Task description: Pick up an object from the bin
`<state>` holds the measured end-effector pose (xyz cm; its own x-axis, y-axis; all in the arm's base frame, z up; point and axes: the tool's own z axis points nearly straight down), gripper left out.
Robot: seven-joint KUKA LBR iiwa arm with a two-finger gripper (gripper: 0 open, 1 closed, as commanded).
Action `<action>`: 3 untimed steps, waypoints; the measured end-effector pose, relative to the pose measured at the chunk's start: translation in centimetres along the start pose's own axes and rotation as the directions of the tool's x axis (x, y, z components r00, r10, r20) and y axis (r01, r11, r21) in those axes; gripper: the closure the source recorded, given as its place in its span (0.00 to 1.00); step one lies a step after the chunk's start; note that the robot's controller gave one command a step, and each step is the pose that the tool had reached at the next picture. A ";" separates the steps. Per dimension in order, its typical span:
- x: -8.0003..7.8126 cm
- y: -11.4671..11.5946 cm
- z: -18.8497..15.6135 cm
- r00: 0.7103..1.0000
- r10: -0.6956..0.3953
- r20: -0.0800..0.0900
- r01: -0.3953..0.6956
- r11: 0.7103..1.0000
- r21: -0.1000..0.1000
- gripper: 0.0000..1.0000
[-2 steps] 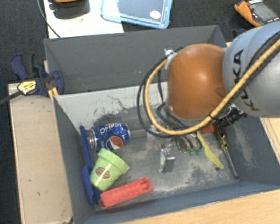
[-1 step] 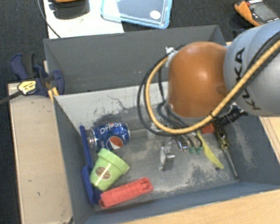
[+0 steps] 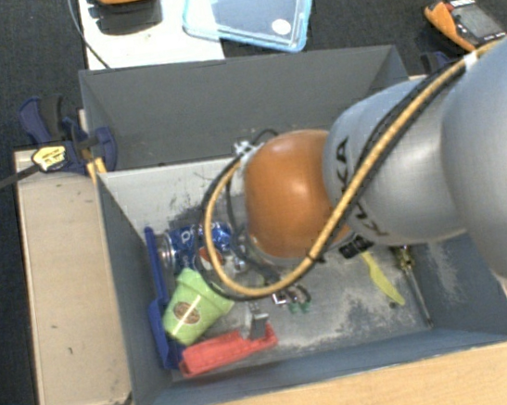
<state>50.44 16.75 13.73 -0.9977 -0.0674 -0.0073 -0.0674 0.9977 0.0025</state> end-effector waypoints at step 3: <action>-5.1 6.9 7.1 0.977 -0.213 0.005 0.213 0.977 0.000 0.00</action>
Offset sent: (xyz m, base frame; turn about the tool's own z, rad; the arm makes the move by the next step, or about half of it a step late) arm 0.0323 0.0712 -0.0164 -0.0408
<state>55.09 23.96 6.72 -0.9604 -0.2785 -0.0129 -0.2785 0.9604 0.0008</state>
